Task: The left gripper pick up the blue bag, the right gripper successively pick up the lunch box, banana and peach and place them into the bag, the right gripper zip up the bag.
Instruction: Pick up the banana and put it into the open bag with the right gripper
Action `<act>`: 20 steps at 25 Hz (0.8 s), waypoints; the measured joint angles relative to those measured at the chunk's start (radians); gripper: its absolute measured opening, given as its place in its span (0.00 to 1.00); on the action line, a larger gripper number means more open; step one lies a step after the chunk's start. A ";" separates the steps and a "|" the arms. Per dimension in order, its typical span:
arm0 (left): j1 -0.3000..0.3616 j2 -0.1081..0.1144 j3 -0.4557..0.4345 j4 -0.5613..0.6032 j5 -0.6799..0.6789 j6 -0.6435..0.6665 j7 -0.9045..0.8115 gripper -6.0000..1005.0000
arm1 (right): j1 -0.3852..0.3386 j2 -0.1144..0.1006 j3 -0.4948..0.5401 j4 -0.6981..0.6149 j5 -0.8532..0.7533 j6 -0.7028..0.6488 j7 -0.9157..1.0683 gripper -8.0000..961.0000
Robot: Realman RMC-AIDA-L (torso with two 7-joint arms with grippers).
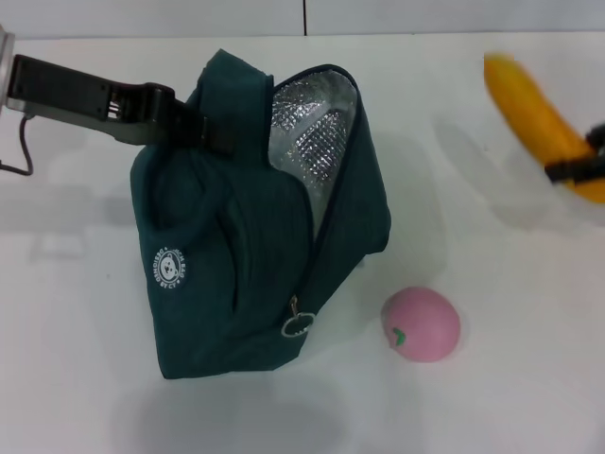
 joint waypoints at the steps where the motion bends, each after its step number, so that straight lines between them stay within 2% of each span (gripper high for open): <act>1: 0.000 0.000 -0.001 -0.003 -0.001 0.002 0.000 0.05 | 0.000 -0.003 0.043 0.001 0.038 -0.023 0.006 0.45; 4: 0.000 0.000 -0.001 -0.013 -0.006 0.004 0.002 0.05 | -0.014 -0.005 0.120 0.006 0.189 -0.059 0.057 0.45; 7: 0.000 0.001 -0.002 -0.018 -0.009 0.004 0.004 0.05 | -0.039 -0.006 0.139 0.040 0.356 -0.064 0.091 0.46; 11: 0.000 0.001 -0.002 -0.019 -0.010 0.004 0.005 0.05 | -0.052 -0.020 0.136 0.197 0.628 -0.064 0.108 0.46; 14: -0.001 0.001 -0.002 -0.020 -0.010 0.002 0.005 0.05 | -0.044 -0.024 0.129 0.332 0.760 -0.066 0.083 0.46; 17: -0.001 0.000 -0.002 -0.020 -0.012 -0.001 0.005 0.05 | -0.024 0.005 0.128 0.424 0.811 -0.077 0.036 0.46; 20: -0.001 -0.001 -0.002 -0.020 -0.019 -0.001 0.005 0.05 | -0.006 0.051 0.127 0.473 0.834 -0.103 0.014 0.47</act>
